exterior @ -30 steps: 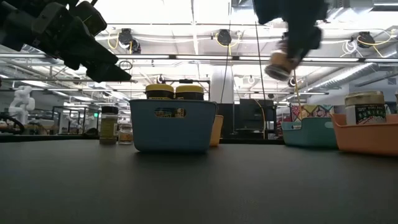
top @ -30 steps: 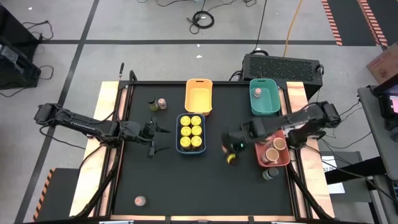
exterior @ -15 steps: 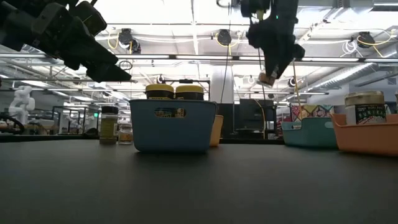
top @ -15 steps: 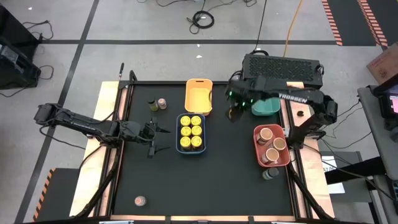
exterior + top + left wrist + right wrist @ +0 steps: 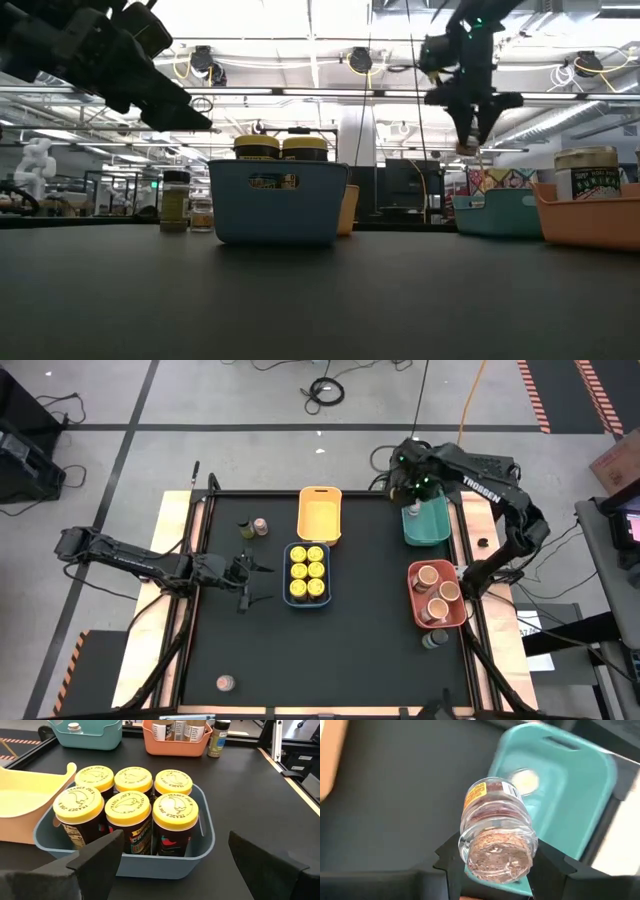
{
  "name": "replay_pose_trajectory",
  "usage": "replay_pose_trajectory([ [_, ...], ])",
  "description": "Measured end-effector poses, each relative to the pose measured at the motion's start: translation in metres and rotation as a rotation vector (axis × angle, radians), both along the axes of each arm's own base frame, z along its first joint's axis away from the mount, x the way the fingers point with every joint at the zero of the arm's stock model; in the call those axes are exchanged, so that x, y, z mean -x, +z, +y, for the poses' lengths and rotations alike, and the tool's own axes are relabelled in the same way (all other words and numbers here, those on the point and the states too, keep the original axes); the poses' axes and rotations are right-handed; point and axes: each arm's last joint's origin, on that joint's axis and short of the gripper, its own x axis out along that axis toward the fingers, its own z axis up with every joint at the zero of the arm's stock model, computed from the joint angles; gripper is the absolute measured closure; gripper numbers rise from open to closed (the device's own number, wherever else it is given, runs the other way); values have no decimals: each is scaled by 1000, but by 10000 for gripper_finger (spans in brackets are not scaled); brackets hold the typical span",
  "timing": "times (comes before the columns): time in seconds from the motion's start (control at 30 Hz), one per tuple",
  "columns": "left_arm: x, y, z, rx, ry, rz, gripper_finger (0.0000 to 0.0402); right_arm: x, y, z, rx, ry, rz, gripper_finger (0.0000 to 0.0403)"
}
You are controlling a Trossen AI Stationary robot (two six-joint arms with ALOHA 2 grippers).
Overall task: Sort spices by type
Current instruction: Put the brown seasoning bottle into the green bin
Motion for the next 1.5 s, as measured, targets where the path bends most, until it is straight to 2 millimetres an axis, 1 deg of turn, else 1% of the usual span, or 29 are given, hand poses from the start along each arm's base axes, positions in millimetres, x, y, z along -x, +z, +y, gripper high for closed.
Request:
replay_pose_trajectory([
  [0.13,0,0,2,0,13,0,39,13,-12,-14,-28,-84,42,240],
  [0.3,0,0,3,0,15,0,39,22,-28,-27,-56,-152,97,241],
  [0.47,0,0,3,-22,7,1,39,26,-44,-39,-87,-188,160,241],
  [0.73,-1,0,7,-24,30,1,39,33,-66,-56,-156,-176,245,241],
  [0.9,-1,0,10,-24,49,2,39,41,-72,-65,-153,-186,267,241],
  [1.1,-1,0,12,-24,61,5,39,43,-73,-71,-126,-200,240,241],
  [1.37,0,-1,12,-15,67,17,39,43,-90,-70,-110,-197,230,240],
  [1.5,1,-4,12,6,75,42,39,43,-94,-71,-97,-185,223,240],
])
